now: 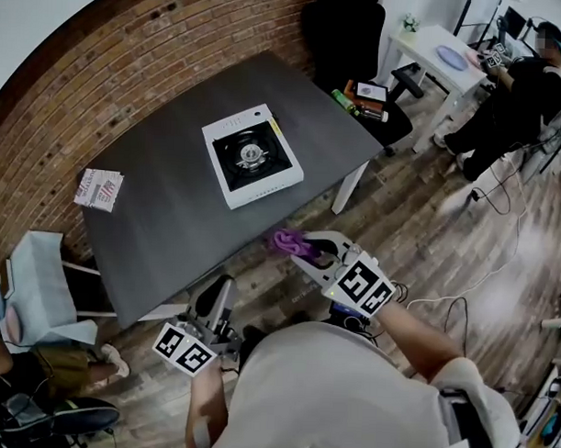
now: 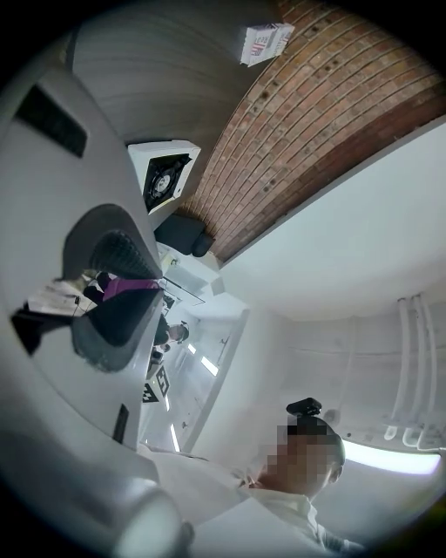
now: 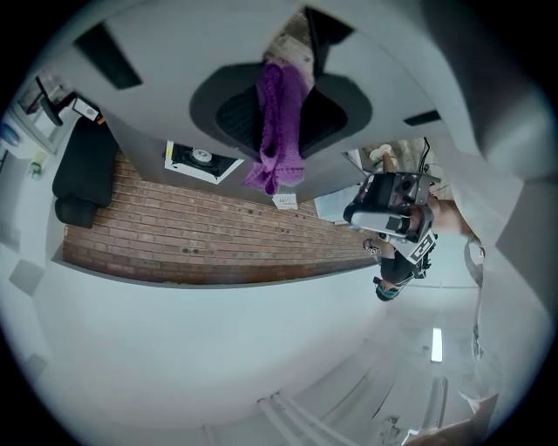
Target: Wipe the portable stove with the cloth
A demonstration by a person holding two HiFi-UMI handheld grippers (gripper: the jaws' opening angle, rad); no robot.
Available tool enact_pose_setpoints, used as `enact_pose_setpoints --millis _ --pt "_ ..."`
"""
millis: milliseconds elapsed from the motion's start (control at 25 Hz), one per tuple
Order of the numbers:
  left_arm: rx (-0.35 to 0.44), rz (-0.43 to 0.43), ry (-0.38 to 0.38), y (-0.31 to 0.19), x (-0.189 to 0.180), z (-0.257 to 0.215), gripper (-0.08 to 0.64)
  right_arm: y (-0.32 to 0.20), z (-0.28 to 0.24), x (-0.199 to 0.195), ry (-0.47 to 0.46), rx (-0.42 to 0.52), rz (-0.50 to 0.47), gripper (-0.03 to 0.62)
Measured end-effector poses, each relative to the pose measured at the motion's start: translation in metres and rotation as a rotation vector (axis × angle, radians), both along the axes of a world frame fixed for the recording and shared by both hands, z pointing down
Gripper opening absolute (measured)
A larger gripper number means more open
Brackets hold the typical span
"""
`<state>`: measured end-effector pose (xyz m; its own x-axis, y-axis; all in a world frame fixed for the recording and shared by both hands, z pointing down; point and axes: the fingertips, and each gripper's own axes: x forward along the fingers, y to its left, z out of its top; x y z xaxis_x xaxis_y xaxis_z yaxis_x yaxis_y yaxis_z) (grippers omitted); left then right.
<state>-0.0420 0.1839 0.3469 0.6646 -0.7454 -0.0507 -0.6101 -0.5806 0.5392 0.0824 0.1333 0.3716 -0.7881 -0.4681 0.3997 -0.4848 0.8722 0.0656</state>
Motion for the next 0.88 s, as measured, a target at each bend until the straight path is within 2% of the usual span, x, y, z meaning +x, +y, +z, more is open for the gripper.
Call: enact_pose_setpoints --millis 240,600,880 --pt "0.019 0.012 -0.033 0.020 -0.023 -0.017 0.041 0.011 -0.012 -0.001 -0.073 -0.030 0.071 0.098" --pt "-0.009 0.075 -0.034 0.030 -0.039 -0.015 0.041 0.013 -0.027 -0.017 -0.199 -0.073 0.163 0.098" --pt "-0.018 0.114 -0.020 0.031 -0.045 -0.008 0.041 0.013 -0.034 -0.023 -0.211 -0.037 0.205 0.098"
